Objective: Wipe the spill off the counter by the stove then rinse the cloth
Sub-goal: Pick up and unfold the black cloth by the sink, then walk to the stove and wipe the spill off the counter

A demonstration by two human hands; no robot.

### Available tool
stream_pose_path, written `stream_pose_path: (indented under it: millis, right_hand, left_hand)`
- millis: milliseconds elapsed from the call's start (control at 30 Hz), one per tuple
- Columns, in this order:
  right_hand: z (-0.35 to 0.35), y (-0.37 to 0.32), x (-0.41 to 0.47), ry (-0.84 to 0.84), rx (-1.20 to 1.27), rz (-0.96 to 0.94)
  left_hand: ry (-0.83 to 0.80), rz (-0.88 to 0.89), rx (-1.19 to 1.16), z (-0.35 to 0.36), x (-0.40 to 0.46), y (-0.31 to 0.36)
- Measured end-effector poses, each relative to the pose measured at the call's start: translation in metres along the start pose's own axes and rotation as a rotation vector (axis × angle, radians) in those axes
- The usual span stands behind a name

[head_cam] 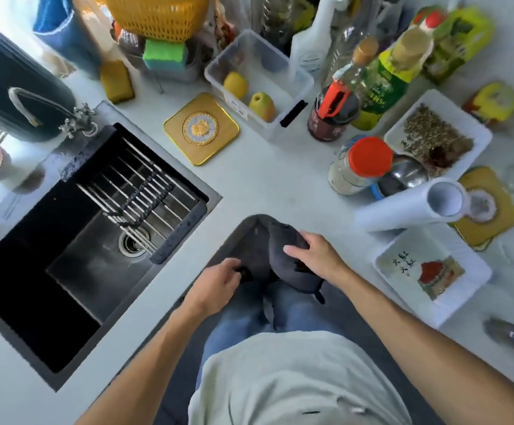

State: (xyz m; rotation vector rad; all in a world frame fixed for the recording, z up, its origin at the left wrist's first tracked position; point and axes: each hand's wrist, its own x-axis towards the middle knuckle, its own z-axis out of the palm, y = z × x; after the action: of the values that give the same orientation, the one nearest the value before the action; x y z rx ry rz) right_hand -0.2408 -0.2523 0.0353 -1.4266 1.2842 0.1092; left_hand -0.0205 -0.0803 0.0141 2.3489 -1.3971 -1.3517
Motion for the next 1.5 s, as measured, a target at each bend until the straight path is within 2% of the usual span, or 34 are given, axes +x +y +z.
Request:
stream_pose_path:
  millis: [100, 200, 367, 467, 667, 733, 967, 1067, 1233, 1333, 1500]
  right_hand:
    - [0.0, 0.032, -0.028, 0.064, 0.033, 0.102]
    - [0.006, 0.058, -0.052, 0.178, 0.038, 0.154]
    - [0.026, 0.106, -0.09, 0.326, 0.163, 0.267]
    - [0.049, 0.14, -0.125, 0.42, 0.234, 0.375]
    - [0.133, 0.21, -0.221, 0.544, 0.437, 0.664]
    - [0.168, 0.229, -0.254, 0.574, 0.503, 0.749]
    - [0.291, 0.269, -0.342, 0.674, 0.862, 1.001]
    - [0.327, 0.278, -0.367, 0.74, 1.0, 1.046]
    - [0.358, 0.319, -0.409, 0.817, 1.12, 1.078]
    - [0.354, 0.347, -0.433, 0.862, 1.184, 1.07]
    - [0.318, 0.401, -0.47, 1.042, 1.267, 1.063]
  left_hand:
    - [-0.159, -0.042, 0.158, 0.013, -0.004, -0.02]
    - [-0.253, -0.067, 0.272, 0.018, -0.005, -0.034]
    - [-0.419, 0.016, 0.503, 0.012, 0.004, -0.044]
    - [-0.454, 0.028, 0.566, 0.011, 0.008, -0.033]
    - [-0.509, 0.181, 0.681, 0.037, 0.014, 0.022]
    - [-0.518, 0.208, 0.654, 0.058, 0.013, 0.047]
    - [-0.638, 0.529, 0.837, 0.15, -0.023, 0.148]
    - [-0.751, 0.653, 0.98, 0.198, -0.04, 0.172]
    - [-0.8, 0.689, 1.152, 0.267, -0.077, 0.199]
    - [-0.781, 0.742, 1.254, 0.295, -0.09, 0.212]
    - [-0.787, 0.755, 1.38, 0.331, -0.106, 0.233]
